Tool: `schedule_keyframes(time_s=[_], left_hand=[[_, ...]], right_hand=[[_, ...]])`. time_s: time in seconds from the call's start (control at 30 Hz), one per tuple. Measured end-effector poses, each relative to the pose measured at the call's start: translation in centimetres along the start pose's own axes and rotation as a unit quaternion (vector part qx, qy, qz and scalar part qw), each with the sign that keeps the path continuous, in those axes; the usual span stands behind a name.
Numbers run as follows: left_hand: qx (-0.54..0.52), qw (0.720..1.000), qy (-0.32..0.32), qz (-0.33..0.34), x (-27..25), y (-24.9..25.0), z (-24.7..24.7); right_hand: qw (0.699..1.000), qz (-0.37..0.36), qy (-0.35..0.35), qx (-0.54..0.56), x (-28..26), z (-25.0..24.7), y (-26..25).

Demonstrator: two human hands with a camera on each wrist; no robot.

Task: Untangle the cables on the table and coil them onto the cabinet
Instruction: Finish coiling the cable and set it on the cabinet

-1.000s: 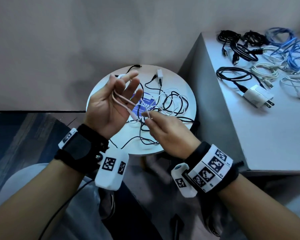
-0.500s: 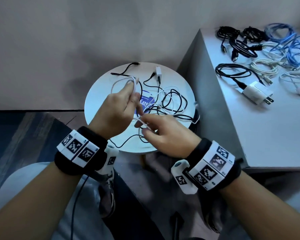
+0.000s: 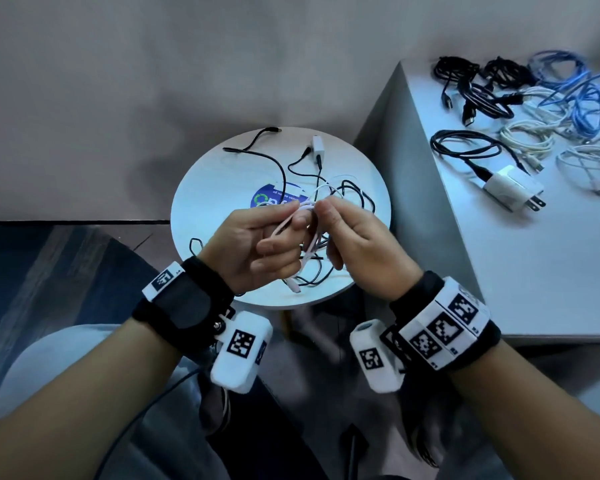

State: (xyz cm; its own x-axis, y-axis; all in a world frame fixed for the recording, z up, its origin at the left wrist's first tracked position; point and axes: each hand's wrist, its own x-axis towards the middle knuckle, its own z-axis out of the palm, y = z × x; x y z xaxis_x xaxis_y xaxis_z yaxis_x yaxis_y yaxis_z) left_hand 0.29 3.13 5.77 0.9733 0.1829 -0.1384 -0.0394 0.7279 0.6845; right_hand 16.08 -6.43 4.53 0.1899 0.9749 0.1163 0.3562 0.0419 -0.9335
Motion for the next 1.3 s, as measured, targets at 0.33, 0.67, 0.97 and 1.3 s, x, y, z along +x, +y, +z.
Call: schedule_keyframes(time_s=[0.33,0.67,0.97,1.3], left_hand=[[-0.029,0.999,-0.018,0.018,0.2,0.0,-0.4],[-0.095,0.96,0.143,0.221,0.2,2.0,-1.1],[0.565,0.79,0.236,0.04,0.4,-0.5,-2.0],[0.245,0.963,0.095,0.052,0.7,0.0,0.4]], right_hand=[[0.992,0.033,0.015,0.124,0.3,1.0,0.0],[0.99,0.074,-0.062,-0.102,-0.9,2.8,1.0],[0.98,-0.001,-0.072,-0.184,-1.3,3.2,-0.3],[0.99,-0.067,0.119,-0.023,0.1,-0.4,-0.4]])
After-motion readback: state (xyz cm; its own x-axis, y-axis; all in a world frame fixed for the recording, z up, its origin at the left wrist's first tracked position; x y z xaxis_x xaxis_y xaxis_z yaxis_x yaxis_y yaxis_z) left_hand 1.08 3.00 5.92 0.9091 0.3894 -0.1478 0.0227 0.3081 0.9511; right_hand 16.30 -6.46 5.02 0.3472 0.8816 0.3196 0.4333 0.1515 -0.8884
